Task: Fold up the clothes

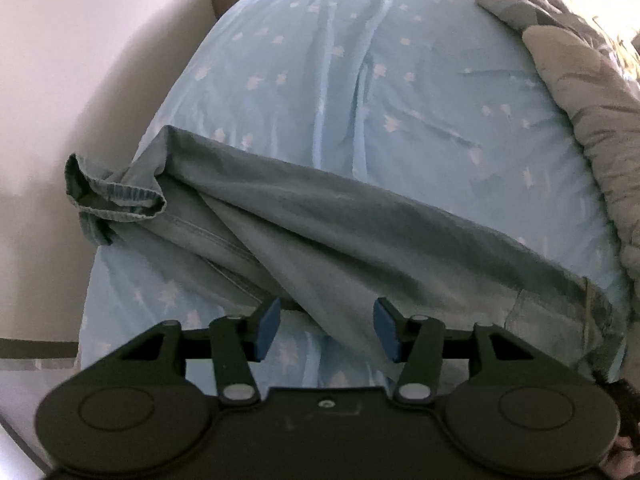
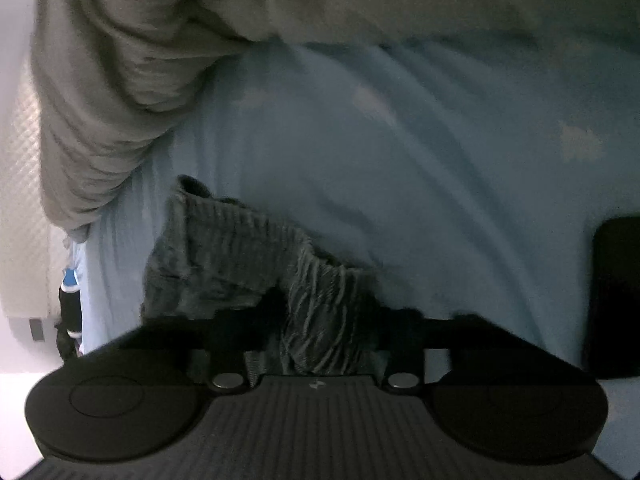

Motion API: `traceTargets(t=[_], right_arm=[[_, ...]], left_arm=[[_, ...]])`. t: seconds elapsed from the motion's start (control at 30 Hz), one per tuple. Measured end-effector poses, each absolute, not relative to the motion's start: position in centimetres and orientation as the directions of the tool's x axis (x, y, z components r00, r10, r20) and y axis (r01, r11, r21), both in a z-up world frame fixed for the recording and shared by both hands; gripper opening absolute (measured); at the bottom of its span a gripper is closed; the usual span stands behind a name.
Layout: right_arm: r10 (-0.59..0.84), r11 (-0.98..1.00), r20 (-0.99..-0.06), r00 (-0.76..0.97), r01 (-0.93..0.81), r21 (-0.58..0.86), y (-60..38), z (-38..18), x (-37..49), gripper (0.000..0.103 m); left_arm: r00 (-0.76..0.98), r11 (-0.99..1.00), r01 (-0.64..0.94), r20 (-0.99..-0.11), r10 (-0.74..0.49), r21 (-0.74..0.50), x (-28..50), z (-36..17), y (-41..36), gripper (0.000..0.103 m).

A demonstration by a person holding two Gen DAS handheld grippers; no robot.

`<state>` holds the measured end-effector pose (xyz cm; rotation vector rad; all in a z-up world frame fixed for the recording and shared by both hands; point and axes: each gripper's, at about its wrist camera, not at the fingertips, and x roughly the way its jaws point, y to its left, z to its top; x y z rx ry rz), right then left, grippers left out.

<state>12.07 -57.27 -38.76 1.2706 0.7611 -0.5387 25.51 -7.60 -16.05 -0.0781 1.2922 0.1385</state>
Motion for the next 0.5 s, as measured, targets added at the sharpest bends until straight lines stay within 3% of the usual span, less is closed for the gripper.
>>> traceTargets(t=[0.33, 0.5], right_arm=[[0.031, 0.351, -0.647, 0.762, 0.598, 0.721, -59.4, -30.0, 12.5, 0.019], [-0.052, 0.348, -0.63, 0.775, 0.605, 0.716, -63.3, -28.2, 11.7, 0.017]], left_arm=[[0.279, 0.993, -0.082, -0.954, 0.108, 0.089, 25.6, -15.8, -10.3, 0.049], [0.288, 0.994, -0.055, -0.952, 0.102, 0.09, 25.2, -15.7, -11.1, 0.052]])
